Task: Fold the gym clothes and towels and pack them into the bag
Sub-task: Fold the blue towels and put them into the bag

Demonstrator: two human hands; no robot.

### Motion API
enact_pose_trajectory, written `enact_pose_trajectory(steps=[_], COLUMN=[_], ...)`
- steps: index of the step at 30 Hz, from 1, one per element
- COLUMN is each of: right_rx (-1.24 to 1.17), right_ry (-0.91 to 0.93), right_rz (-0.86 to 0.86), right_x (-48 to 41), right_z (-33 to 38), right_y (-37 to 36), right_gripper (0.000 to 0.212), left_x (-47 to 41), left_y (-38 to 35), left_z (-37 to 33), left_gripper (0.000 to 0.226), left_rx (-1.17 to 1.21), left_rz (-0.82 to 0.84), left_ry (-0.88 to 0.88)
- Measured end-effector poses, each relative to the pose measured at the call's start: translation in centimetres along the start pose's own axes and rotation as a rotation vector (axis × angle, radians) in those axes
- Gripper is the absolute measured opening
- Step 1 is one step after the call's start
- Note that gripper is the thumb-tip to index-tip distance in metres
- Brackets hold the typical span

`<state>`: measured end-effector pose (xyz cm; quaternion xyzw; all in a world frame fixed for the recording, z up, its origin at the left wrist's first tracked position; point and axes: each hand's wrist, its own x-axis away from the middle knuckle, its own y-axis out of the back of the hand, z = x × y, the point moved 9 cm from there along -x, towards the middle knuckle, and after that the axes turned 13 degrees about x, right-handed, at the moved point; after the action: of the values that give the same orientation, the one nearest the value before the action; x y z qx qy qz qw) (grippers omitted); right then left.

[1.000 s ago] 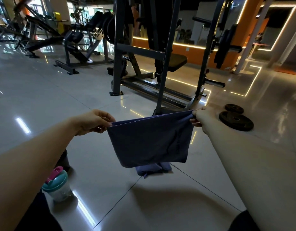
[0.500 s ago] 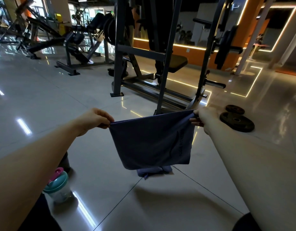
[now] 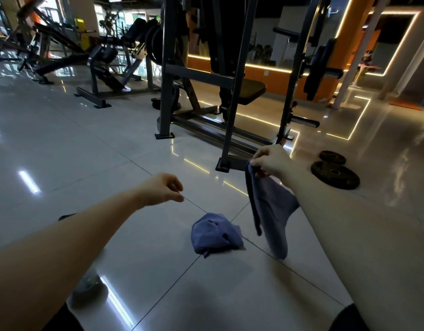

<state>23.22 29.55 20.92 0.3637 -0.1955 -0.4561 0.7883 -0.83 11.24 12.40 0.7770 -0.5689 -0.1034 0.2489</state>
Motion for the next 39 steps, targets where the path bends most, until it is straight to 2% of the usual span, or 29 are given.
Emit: enact_pose_trajectory(steps=[4,8,11,14,20,22,25,29,32,35,39], right_rx=[0.168,0.138,0.11,0.102,-0.186,-0.187,-0.047,0.101,0.082,0.054,0.085], right_ry=[0.2,0.273,0.307,0.303,0.289,0.296,0.304,0.313,0.315,0.308,0.288], right_rz=[0.165,0.268,0.338,0.418,0.578,0.627,0.689,0.638,0.603,0.606,0.624], right_x=[1.1,1.6,2.2,2.6,3.9,4.5,5.3,5.3,5.0,5.0,5.0], right_z=[3.8,5.5,6.3,6.6,8.0,8.6,8.8,8.7,8.7,8.5,7.4], right_y=[-1.5,-2.2,-3.0,-4.1,-7.1,-8.3,-10.4,-11.5,-11.5,-11.9,-12.7], right_gripper=[0.005,0.009,0.014,0.02,0.013,0.017,0.026,0.024,0.028,0.041,0.033], left_x=[-0.3,0.3,0.6,0.7,1.5,1.7,1.8,1.9,1.8,1.6,1.4], left_y=[-3.3,-4.2,-5.0,-4.4,-1.3,0.3,2.5,3.9,4.9,6.0,7.7], left_z=[-4.2,-9.1,-10.2,-10.4,-10.3,-10.2,-9.4,-8.4,-7.6,-7.0,-6.0], left_gripper=[0.043,0.057,0.038,0.017,0.018,0.014,0.012,0.016,0.018,0.016,0.022], left_rx=[0.049,0.155,0.231,0.235,0.271,0.34,0.509,0.575,0.57,0.595,0.669], left_rz=[-0.01,-0.016,0.092,0.104,0.201,0.171,0.094,0.029,-0.065,-0.161,-0.291], left_ry=[-0.159,-0.313,-0.291,-0.284,-0.199,-0.193,-0.157,-0.119,-0.121,-0.134,-0.12])
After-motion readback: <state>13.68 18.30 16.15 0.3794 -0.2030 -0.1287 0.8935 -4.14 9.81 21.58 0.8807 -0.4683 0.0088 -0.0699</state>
